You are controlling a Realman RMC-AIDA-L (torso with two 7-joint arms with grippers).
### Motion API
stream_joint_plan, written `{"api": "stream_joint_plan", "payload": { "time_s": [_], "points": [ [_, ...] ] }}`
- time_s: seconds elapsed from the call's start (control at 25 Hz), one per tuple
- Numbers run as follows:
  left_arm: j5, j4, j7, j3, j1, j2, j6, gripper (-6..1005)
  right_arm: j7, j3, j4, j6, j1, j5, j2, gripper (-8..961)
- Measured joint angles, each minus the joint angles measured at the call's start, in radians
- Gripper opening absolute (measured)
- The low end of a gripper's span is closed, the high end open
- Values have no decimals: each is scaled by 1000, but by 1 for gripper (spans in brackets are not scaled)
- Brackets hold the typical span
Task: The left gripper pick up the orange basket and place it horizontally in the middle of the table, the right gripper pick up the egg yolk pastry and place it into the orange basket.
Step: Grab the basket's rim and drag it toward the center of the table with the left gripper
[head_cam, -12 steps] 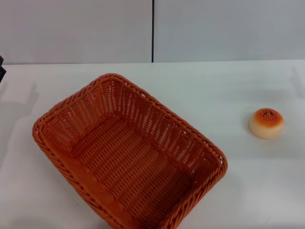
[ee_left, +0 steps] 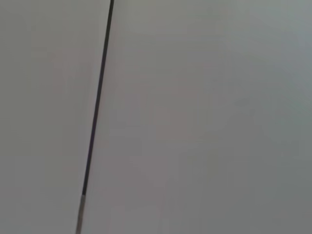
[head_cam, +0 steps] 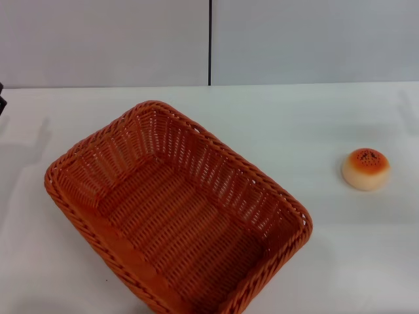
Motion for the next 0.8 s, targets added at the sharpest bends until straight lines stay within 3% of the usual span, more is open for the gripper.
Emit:
{"api": "stream_joint_plan", "payload": {
  "time_s": [0.4,0.48,0.64,0.68,0.72,0.8],
  "points": [
    [7,50,-42,63,70,5,40,811,62,6,78,119,-56,25,1,586],
    [8,156,-196,121,105,5,100,811,63,2,106,134,-79,23,1,586],
    [7,238,-321,144,130,5,153,810,73,-7,129,140,-94,14,1,586],
    [8,367,-459,159,168,5,229,810,76,-17,138,146,-102,5,2,586],
    [8,367,-459,159,168,5,229,810,76,-17,138,146,-102,5,2,587],
    [8,516,-600,193,197,5,278,810,76,-29,142,154,-109,-2,2,587]
  ]
}}
